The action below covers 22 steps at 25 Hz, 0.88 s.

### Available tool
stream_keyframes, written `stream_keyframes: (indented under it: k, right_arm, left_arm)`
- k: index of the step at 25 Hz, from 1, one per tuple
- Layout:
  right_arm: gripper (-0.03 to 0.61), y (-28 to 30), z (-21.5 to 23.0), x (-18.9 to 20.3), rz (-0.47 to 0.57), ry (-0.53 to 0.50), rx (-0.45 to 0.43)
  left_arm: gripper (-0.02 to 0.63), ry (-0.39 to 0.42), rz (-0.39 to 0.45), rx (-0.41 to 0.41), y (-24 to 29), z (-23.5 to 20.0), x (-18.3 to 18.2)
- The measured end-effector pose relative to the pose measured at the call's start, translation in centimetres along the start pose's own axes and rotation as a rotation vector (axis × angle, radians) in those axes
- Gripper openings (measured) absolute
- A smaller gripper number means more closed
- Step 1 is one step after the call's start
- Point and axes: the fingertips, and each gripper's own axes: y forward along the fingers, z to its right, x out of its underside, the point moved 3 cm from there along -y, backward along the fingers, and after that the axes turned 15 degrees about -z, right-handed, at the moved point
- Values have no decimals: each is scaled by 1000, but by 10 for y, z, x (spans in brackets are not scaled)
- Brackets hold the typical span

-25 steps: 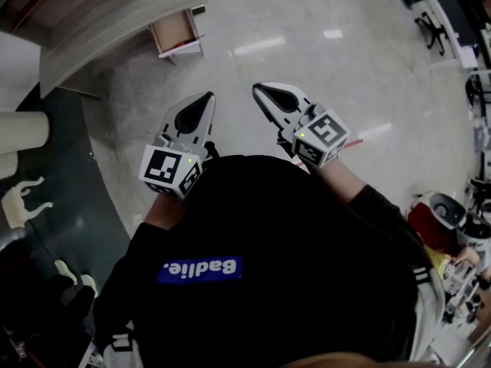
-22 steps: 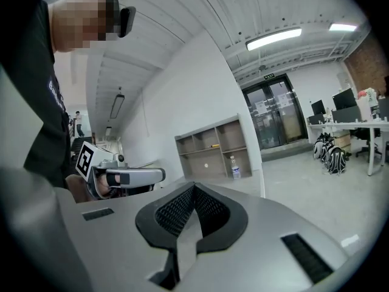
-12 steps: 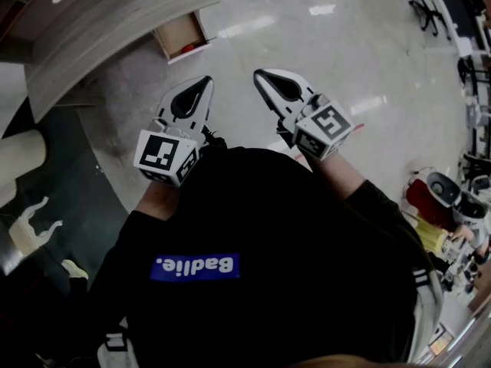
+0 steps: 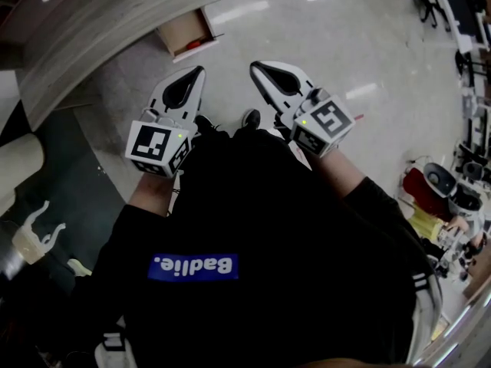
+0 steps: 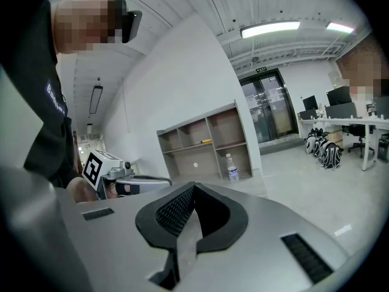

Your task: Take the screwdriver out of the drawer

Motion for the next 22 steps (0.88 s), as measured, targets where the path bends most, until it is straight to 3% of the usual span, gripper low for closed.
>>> stream_keyframes:
  k: [6, 22]
  right_arm:
    - [28, 7, 30, -5, 11, 22, -33]
    - [28, 25, 132, -41, 9, -34, -197]
  left_arm:
    - [3, -17, -13, -30, 23, -9, -11]
    - [3, -40, -103, -259, 97, -41, -30]
